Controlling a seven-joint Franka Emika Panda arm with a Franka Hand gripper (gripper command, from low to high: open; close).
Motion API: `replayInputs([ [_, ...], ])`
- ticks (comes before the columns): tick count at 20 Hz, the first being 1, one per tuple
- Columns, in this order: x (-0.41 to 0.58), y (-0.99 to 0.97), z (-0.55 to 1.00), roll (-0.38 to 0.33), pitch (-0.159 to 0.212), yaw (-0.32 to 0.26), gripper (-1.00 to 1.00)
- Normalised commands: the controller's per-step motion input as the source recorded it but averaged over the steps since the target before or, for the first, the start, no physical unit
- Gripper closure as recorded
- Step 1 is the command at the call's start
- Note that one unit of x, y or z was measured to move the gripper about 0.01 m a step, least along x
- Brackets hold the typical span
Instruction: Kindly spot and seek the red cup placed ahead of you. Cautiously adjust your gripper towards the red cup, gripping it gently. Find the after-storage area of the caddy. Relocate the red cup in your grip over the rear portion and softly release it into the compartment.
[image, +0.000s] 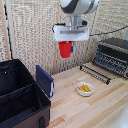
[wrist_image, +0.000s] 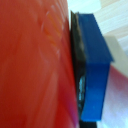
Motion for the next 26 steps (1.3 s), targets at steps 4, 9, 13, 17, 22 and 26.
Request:
replayInputs([
  [4, 0.139, 0.92, 0.44, -0.009, 0.035, -0.002, 1.0],
  [9, 0.157, 0.93, 0.39, -0.031, 0.024, 0.0, 1.0],
  [13, 0.176, 0.92, 0.38, -0.031, 0.024, 0.0, 1.0],
  [17, 0.206, 0.92, 0.35, -0.032, 0.023, 0.0, 1.0],
  [22, 0.408, 0.85, 0.14, -0.05, 0.0, 0.001, 1.0],
  [26, 0.457, 0.82, 0.01, -0.068, 0.0, 0.01, 1.0],
])
